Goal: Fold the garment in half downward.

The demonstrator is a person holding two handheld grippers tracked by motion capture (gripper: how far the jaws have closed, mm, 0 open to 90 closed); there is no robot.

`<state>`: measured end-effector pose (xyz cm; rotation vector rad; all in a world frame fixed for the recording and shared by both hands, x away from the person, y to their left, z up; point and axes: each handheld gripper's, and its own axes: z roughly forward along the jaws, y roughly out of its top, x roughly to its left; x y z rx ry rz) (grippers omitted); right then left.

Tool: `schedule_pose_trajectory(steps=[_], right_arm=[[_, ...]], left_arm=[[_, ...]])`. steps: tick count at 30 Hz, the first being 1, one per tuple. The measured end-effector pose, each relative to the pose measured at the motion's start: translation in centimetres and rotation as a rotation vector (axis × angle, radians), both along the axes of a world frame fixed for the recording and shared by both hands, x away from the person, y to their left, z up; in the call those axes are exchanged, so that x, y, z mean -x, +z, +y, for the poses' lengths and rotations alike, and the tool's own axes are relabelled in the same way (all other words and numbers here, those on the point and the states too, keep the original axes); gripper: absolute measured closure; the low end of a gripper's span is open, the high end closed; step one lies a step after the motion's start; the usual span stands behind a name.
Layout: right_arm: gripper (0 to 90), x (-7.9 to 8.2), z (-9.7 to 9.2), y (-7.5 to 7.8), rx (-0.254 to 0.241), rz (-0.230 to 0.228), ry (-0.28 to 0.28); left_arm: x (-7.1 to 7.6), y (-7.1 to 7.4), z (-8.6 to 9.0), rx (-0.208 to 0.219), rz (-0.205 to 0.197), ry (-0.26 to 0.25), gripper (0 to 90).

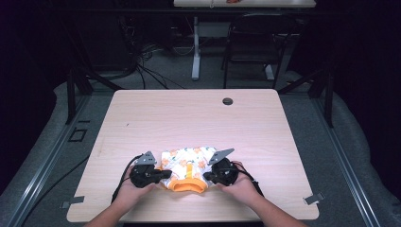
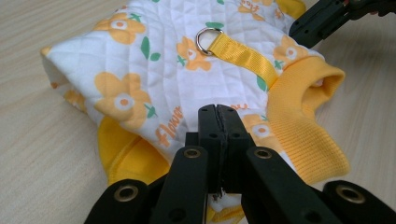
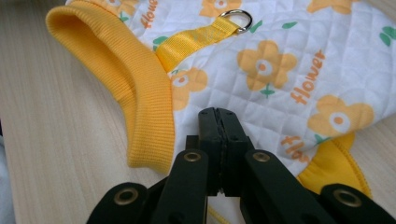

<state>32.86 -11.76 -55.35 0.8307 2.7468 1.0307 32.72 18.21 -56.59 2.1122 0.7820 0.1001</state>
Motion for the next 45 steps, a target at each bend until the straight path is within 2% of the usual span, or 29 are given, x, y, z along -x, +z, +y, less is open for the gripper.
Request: schedule_pose_trajectory(steps=[11,21,30,42,45], right_arm=[[89.9,0.3,-0.1,-0.9,0.006,0.000,-0.012],[89.9,0.3,-0.3,-1.5,-0.007,0.012,-0.019],[90.0,0.4,-0.4,-1.6,-0.016,0.010,-0.028],[89.9,0.0,-0.5,-1.4,-0.006,0.007,-0.027],[89.9,-0.3,-0.5,-1.4,-0.010,0.002,-0.036]], left_arm=[[0.4,-0.9,0.3,-0.010,0.000,0.008,89.8],[0.5,-1.0,0.3,-0.026,-0.010,0.014,89.8],[0.5,-1.1,0.3,-0.019,-0.007,0.010,89.8],[-0.5,-0.9,0.0,-0.032,-0.006,0.024,89.9],[-1.0,-1.0,-0.1,-0.016,0.007,0.050,89.9]])
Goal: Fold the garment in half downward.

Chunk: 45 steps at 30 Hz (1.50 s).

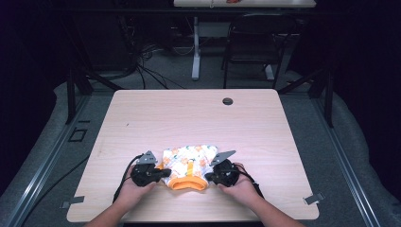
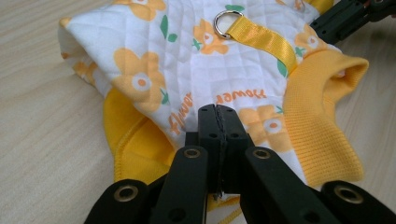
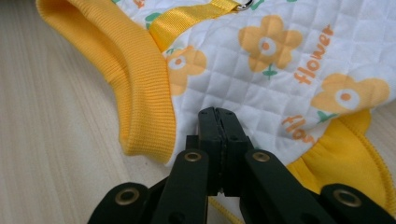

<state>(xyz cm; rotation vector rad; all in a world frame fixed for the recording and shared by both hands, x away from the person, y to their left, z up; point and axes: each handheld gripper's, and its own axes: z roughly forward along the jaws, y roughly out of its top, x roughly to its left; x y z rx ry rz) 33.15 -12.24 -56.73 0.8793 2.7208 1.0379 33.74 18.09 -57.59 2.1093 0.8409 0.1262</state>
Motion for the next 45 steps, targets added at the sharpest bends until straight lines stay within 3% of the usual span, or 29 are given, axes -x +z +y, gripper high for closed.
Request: schedule_pose_trajectory(steps=[3,7,15,22,34,45], right_arm=[[89.9,-0.3,0.0,0.1,0.005,-0.002,-0.009],[89.9,-0.9,-0.1,0.0,-0.002,0.002,-0.025],[89.9,-2.6,-0.5,0.1,-0.007,0.013,-0.061],[89.9,-4.7,-0.6,0.1,-0.018,0.002,-0.100],[89.9,-7.9,-1.0,0.1,-0.025,0.009,-0.178],[89.9,-9.3,-0.6,0.0,-0.022,-0.009,-0.220]], left_arm=[[-0.3,0.0,0.0,0.003,0.002,0.002,89.9],[-1.1,0.2,-0.6,-0.029,-0.014,0.010,89.9],[-2.4,0.0,-0.7,0.004,-0.003,0.046,89.9],[-4.5,0.2,-1.3,-0.022,-0.017,0.081,89.9],[-7.0,0.2,-2.0,-0.028,-0.025,0.111,89.9],[-8.6,0.1,-2.2,-0.020,-0.026,0.139,89.8]])
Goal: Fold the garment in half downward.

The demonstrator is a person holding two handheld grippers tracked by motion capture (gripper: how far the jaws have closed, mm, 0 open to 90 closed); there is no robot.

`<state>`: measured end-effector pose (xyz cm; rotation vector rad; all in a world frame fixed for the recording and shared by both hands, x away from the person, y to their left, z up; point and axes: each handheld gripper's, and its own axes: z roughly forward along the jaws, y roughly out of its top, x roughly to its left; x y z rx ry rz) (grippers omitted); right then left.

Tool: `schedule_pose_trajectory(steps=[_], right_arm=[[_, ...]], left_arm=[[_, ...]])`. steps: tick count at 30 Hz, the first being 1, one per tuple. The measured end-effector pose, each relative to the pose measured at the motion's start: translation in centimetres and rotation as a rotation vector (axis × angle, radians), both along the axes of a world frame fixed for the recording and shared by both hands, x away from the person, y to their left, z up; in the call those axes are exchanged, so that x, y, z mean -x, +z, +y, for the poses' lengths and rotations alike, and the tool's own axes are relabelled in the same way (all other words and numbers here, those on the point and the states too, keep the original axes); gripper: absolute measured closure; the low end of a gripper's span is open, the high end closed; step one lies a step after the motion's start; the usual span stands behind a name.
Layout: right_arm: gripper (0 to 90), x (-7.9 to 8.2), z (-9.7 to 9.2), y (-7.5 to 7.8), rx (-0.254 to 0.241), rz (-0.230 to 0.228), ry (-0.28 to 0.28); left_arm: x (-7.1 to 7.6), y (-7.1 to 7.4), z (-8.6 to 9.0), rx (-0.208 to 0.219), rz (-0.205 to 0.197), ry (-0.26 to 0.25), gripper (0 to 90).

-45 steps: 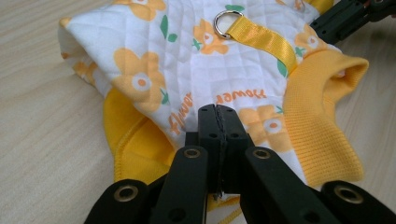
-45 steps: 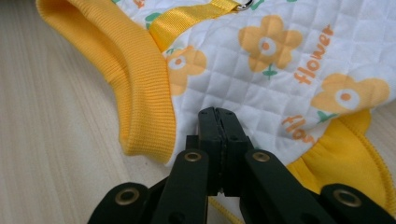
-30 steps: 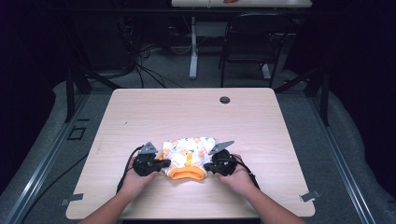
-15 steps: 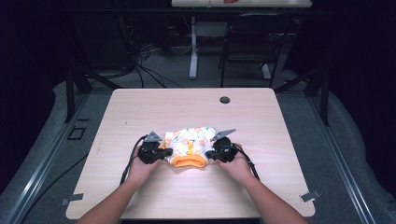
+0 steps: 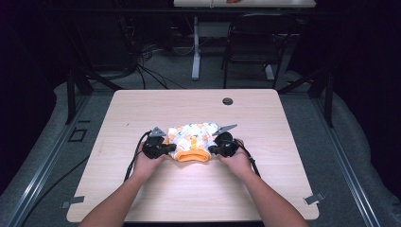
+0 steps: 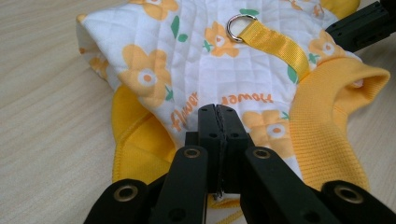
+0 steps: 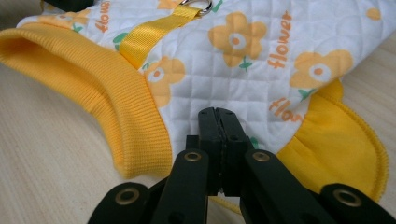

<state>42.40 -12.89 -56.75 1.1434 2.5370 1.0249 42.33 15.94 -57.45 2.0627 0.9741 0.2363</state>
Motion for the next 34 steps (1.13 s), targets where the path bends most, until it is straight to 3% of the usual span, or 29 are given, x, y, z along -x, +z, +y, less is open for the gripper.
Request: schedule_pose_trajectory(steps=[8,16,20,22,24,26,30,32,34], right_arm=[[89.7,-0.5,0.1,0.1,0.002,-0.011,-0.021],[88.5,1.0,0.1,2.1,-0.018,-0.064,-0.001],[87.8,2.7,-0.1,3.5,-0.049,-0.082,0.032],[87.3,3.2,-0.1,3.6,-0.049,-0.088,0.040],[84.7,4.9,0.0,3.9,-0.036,-0.111,0.070],[78.4,6.0,0.0,4.0,-0.032,-0.134,0.075],[60.4,8.6,-0.3,4.3,-0.033,-0.203,0.066],[57.9,9.2,-0.4,4.4,-0.034,-0.220,0.059],[54.7,10.5,-1.0,4.4,-0.074,-0.265,0.026]], left_arm=[[-0.1,0.1,0.1,0.013,-0.004,0.005,89.5],[1.2,1.8,0.5,0.046,-0.029,-0.004,88.7],[2.4,2.7,1.2,0.059,-0.042,-0.009,87.9],[3.1,2.9,1.6,0.060,-0.046,-0.014,86.9],[4.3,3.0,2.3,0.058,-0.048,-0.020,85.3],[5.2,2.9,2.8,0.077,-0.039,-0.020,80.5],[6.7,2.8,4.0,0.117,-0.046,0.014,60.9],[7.0,2.7,4.5,0.125,-0.052,0.024,53.0],[7.5,2.6,5.3,0.145,-0.052,0.055,50.4]])
